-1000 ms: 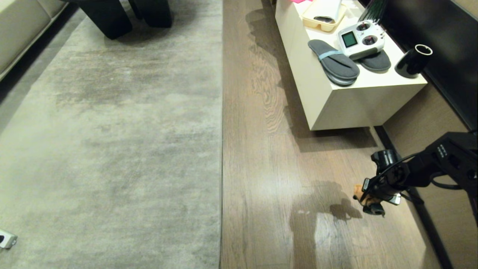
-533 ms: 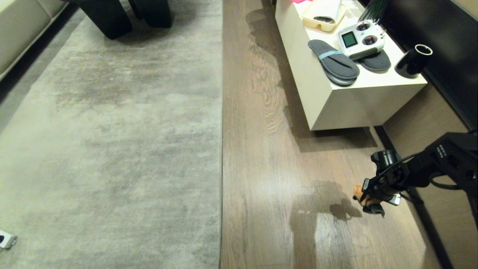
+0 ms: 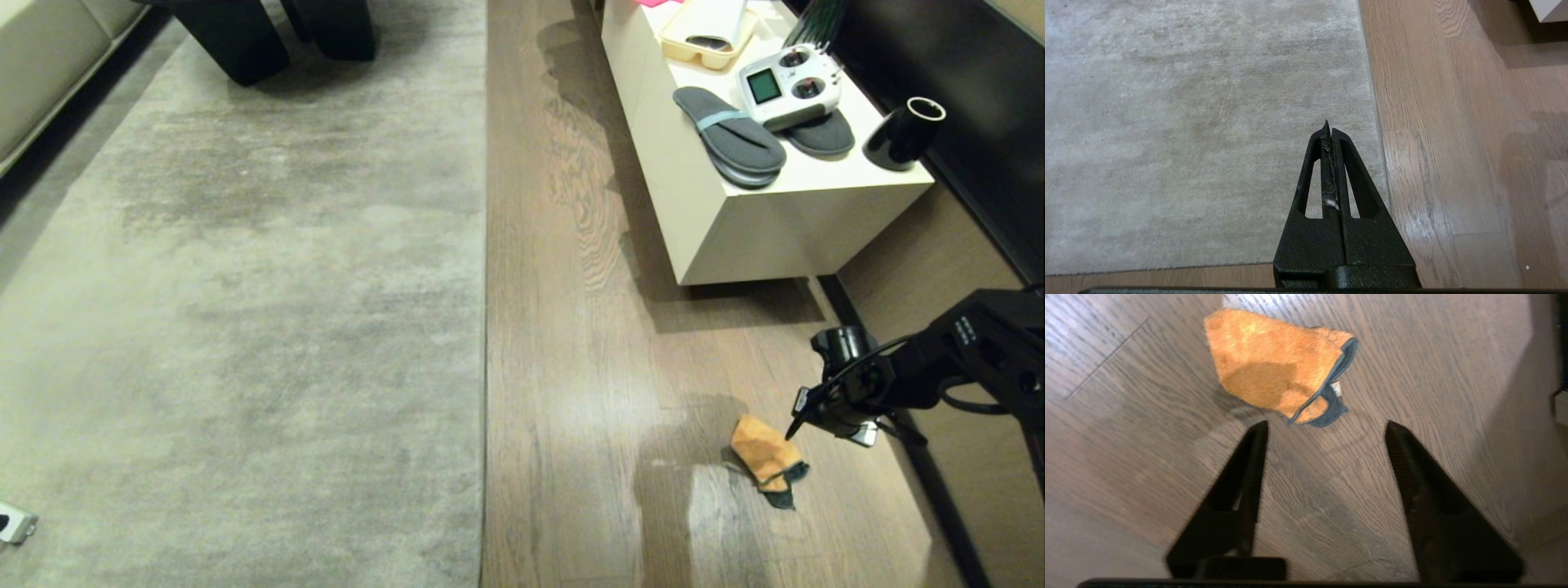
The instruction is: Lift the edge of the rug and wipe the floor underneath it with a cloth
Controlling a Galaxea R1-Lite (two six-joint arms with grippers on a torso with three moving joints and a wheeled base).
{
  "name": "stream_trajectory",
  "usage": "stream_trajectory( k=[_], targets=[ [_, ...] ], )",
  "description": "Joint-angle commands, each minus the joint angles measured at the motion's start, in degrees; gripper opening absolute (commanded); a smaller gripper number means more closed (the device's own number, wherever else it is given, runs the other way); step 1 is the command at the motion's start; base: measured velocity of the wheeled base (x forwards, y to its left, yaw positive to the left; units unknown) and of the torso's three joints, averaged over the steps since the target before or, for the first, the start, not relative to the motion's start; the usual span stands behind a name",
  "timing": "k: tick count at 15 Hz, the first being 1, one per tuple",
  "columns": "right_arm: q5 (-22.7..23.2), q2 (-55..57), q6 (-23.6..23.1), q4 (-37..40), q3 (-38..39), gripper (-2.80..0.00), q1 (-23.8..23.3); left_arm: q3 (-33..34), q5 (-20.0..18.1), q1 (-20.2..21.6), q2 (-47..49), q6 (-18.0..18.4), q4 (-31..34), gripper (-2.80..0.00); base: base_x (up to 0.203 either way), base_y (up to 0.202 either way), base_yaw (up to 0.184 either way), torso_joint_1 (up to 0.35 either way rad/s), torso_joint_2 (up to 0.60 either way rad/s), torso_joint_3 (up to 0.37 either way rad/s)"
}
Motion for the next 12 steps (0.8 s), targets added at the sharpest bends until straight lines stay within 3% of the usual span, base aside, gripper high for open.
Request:
stream_trajectory(
  k=[1,5,12],
  targets=[
    [-1.3,-0.4,0.3,-0.2,0.0,0.0,0.0,0.0,0.0,-0.1,0.1,0.0,0.0,-2.8,0.0,0.0,0.0,0.0,0.0,0.0],
    [-2.6,-3.9,2.5,-0.1,1.9,0.0,0.0,0.0,0.0,0.0,0.1,0.0,0.0,-2.8,0.0,0.0,0.0,0.0,0.0,0.0],
    [-2.6,-16.7,2.2,-3.0,14.9,0.0,0.3,0.0,0.0,0.0,0.1,0.0,0.0,-2.8,0.0,0.0,0.0,0.0,0.0,0.0]
  ],
)
